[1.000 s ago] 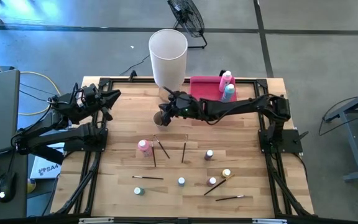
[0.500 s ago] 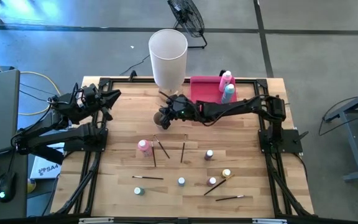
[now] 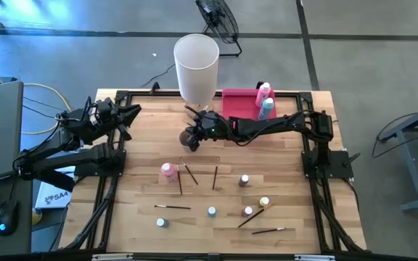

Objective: Pick & Place Paint Supplies
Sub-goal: Put the golden paint brush into the white cup, then put the silver eyeshadow brush into the white cup

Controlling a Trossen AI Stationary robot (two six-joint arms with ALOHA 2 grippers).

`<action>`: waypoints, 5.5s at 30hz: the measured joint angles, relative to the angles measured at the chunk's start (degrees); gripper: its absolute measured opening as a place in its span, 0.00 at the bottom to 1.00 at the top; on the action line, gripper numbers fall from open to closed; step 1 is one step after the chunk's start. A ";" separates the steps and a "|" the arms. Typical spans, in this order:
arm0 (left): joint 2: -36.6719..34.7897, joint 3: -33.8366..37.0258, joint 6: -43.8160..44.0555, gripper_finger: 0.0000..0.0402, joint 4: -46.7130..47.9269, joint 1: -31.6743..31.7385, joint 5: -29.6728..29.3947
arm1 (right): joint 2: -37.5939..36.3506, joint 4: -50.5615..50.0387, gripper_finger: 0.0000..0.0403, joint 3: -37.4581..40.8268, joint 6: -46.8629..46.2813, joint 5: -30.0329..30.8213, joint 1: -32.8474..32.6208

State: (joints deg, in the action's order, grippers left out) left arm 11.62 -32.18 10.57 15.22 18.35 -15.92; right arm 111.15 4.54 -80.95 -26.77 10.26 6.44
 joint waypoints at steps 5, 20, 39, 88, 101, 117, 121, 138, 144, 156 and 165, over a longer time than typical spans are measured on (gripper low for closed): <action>0.00 0.00 0.00 0.13 0.00 0.02 0.00 | 0.00 -0.02 0.09 0.00 0.00 0.02 0.00; -0.01 0.00 0.01 0.13 0.00 0.00 -0.02 | -6.46 2.83 0.23 -0.04 5.92 -0.12 0.61; 0.00 0.00 0.02 0.13 1.81 0.02 -0.23 | -17.20 -15.32 0.19 -0.04 9.09 0.05 1.14; -0.01 0.00 0.22 0.13 5.35 0.00 -3.28 | -17.20 -32.55 0.19 0.02 -45.94 -5.49 -3.13; -0.02 0.00 0.21 0.13 10.51 0.01 -3.13 | -17.00 -42.51 0.19 0.02 -57.23 5.98 -7.63; -0.02 0.00 0.22 0.13 10.25 0.02 -2.67 | -16.98 -32.19 0.19 0.02 -36.11 3.33 -8.44; -0.02 0.00 0.22 0.13 10.24 0.01 -2.65 | -16.98 -24.93 0.19 0.02 -34.31 5.85 -8.31; -0.02 0.00 0.22 0.13 10.25 0.01 -2.67 | -16.94 1.50 0.19 0.00 -23.63 5.29 -7.93; -0.02 0.00 0.22 0.13 10.25 0.00 -2.69 | -16.39 -0.12 0.19 -0.01 -24.50 6.01 -7.94; -0.02 0.00 0.22 0.13 10.25 0.01 -2.74 | -8.04 -5.37 0.19 -0.09 -36.26 -5.40 -6.43; -0.01 0.00 0.22 0.13 10.25 0.01 -2.78 | -7.87 -4.08 0.19 -0.09 -29.08 -10.79 -5.29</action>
State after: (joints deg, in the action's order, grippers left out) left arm 11.61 -32.18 10.79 25.47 18.37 -18.70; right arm 103.28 0.45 -81.03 -55.84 -0.53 1.15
